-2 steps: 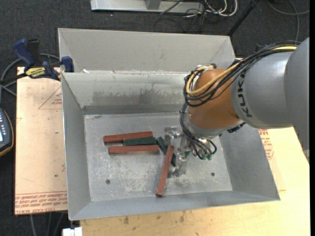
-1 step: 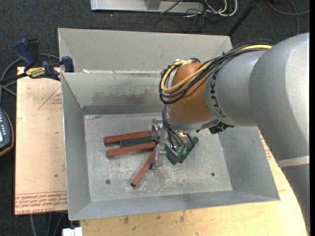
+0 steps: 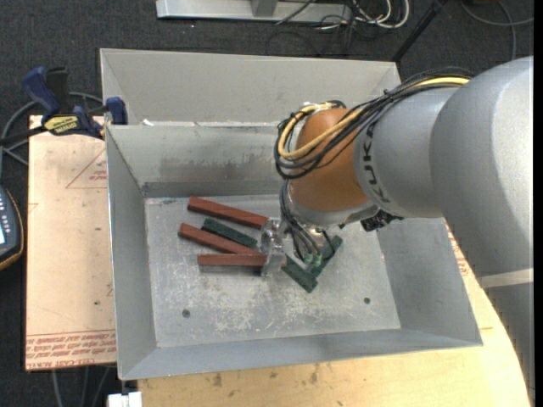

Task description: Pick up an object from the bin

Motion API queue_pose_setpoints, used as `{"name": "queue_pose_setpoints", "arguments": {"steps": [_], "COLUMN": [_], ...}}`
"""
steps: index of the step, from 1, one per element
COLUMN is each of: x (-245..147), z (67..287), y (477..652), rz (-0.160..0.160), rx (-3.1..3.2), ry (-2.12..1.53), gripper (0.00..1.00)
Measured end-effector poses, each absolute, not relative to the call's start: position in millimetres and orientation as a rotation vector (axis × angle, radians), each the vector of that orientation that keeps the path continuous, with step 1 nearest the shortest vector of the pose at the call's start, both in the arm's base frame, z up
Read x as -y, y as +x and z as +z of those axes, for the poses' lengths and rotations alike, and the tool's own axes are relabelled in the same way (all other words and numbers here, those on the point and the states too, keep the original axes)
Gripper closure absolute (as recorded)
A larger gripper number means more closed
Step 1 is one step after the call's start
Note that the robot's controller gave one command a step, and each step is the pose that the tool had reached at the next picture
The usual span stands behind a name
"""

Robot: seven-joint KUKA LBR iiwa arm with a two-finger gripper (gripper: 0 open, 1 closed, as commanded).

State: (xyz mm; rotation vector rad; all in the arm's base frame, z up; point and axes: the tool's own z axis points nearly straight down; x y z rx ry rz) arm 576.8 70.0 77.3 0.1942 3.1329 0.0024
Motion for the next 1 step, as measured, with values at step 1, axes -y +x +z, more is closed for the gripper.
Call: {"name": "queue_pose_setpoints", "arguments": {"steps": [1], "x": [-64.7], "z": [209.9], "y": [567.6], "rz": [0.004], "rx": [-3.118], "ry": [0.29], "gripper": [1.0]}}
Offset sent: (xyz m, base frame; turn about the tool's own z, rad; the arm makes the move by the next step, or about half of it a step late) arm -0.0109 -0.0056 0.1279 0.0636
